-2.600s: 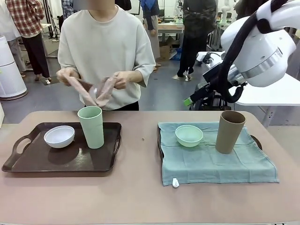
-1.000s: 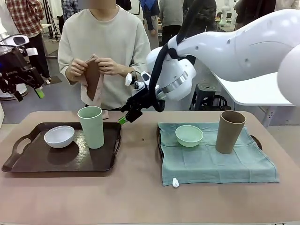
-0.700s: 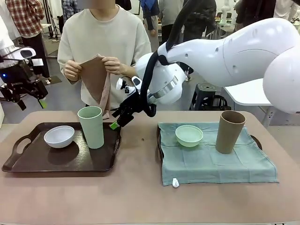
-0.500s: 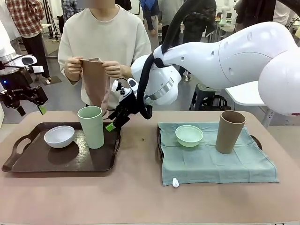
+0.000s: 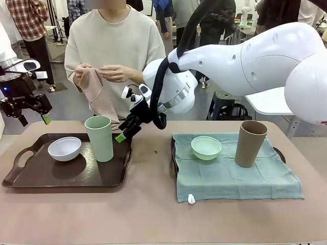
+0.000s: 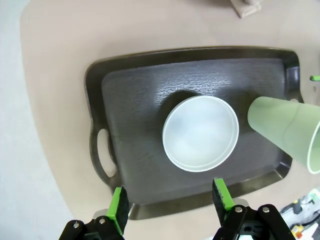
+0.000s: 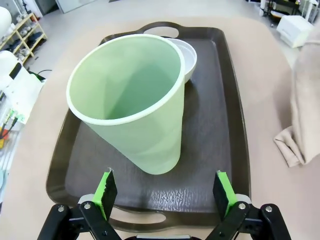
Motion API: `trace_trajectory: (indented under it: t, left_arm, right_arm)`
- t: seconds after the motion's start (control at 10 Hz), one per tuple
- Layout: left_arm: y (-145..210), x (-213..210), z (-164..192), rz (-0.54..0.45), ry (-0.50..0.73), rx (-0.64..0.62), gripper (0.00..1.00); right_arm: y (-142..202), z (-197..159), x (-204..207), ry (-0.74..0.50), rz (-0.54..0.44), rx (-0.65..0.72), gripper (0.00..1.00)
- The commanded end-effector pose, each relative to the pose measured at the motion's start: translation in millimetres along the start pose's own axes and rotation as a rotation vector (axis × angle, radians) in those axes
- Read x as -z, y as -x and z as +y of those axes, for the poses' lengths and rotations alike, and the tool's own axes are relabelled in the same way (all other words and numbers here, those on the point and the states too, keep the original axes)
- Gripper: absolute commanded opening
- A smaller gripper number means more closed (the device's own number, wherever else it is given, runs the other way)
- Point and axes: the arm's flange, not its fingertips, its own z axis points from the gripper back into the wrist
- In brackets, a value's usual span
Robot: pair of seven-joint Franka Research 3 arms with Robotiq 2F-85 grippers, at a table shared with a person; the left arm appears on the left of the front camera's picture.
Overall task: Set up a tray with a mat and arrange the tableware.
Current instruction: Pick up the Picnic Bowl and Reusable plastic cup from the Handle tray in front of the human's position and hold them in the air.
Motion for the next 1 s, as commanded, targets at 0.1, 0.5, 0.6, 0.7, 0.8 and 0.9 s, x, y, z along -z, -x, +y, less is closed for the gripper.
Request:
trace_trajectory:
  t: [0.1,0.5,0.6,0.7,0.8,0.9]
  left_arm:
    - [-5,6,-1,0.013,-0.038,-0.002,0.88]
    - [-9,15,-3,0.044,-0.018,0.056,0.88]
    - [-9,18,-4,0.051,-0.023,0.073,0.88]
    - [-7,23,-7,0.057,-0.025,0.091,0.88]
    - [-6,27,-10,0.064,-0.015,0.13,0.88]
    - [-5,31,-12,0.07,-0.02,0.148,0.88]
  right_arm:
    - [8,10,13,-0.051,-0.004,0.021,1.0]
    - [11,5,23,-0.02,-0.024,0.001,1.0]
    - [9,1,29,-0.032,-0.029,-0.005,1.0]
    - [8,-2,34,-0.034,-0.041,-0.011,1.0]
    - [6,-5,43,-0.036,-0.062,-0.019,1.0]
    - [3,-5,50,-0.057,-0.064,-0.021,1.0]
